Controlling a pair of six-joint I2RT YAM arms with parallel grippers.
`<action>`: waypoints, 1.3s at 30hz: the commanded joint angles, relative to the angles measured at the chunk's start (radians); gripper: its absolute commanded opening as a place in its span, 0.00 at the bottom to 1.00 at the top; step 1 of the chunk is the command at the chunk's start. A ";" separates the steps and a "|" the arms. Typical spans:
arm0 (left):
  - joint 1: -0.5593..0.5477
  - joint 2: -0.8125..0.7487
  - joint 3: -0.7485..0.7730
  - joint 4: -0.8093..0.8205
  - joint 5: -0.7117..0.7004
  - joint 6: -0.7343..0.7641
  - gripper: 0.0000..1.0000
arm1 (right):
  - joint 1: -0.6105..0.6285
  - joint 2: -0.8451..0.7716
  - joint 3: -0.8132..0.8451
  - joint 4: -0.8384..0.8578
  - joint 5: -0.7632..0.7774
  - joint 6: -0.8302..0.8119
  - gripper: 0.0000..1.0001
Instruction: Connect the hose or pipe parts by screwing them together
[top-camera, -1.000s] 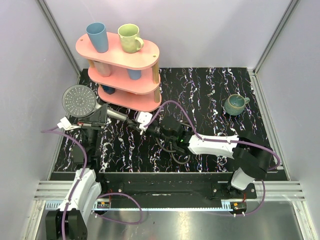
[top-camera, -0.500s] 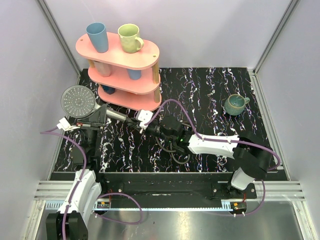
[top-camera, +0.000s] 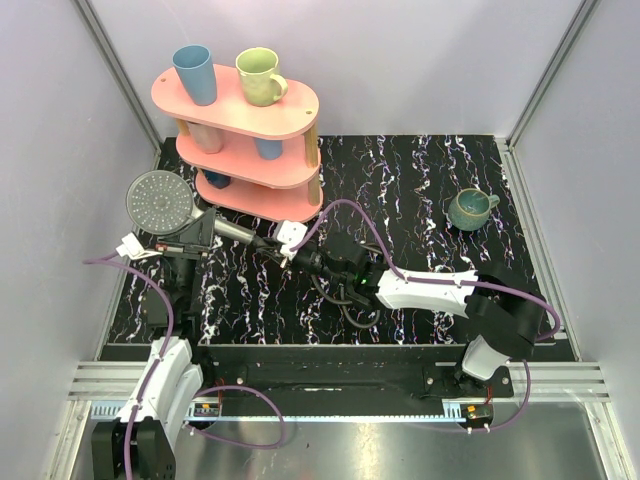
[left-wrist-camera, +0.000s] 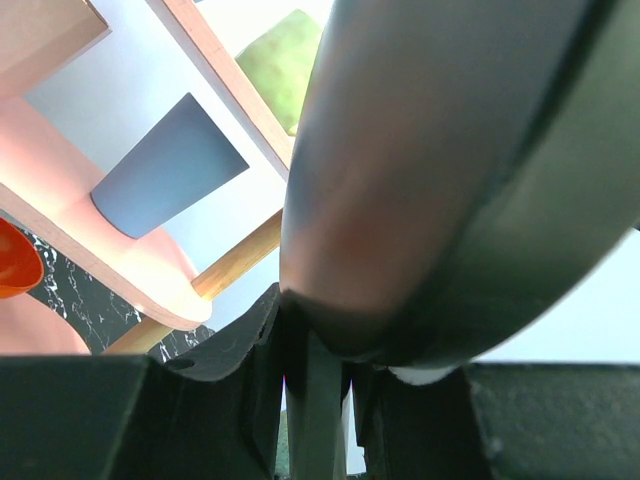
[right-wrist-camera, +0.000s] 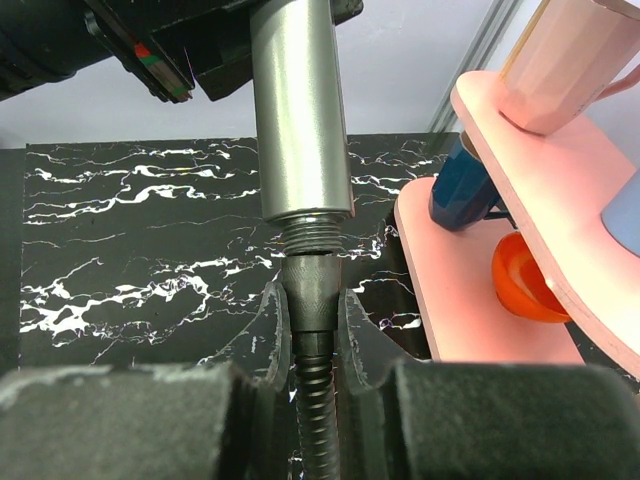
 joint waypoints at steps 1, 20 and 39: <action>-0.003 0.001 -0.011 0.046 0.049 0.005 0.00 | 0.010 -0.042 0.007 0.154 0.015 0.020 0.00; -0.003 0.007 -0.021 -0.007 0.149 -0.033 0.00 | 0.011 -0.049 0.001 0.202 0.056 0.025 0.00; -0.018 -0.013 0.052 -0.219 0.203 0.077 0.00 | 0.010 0.004 0.084 0.104 0.042 -0.006 0.00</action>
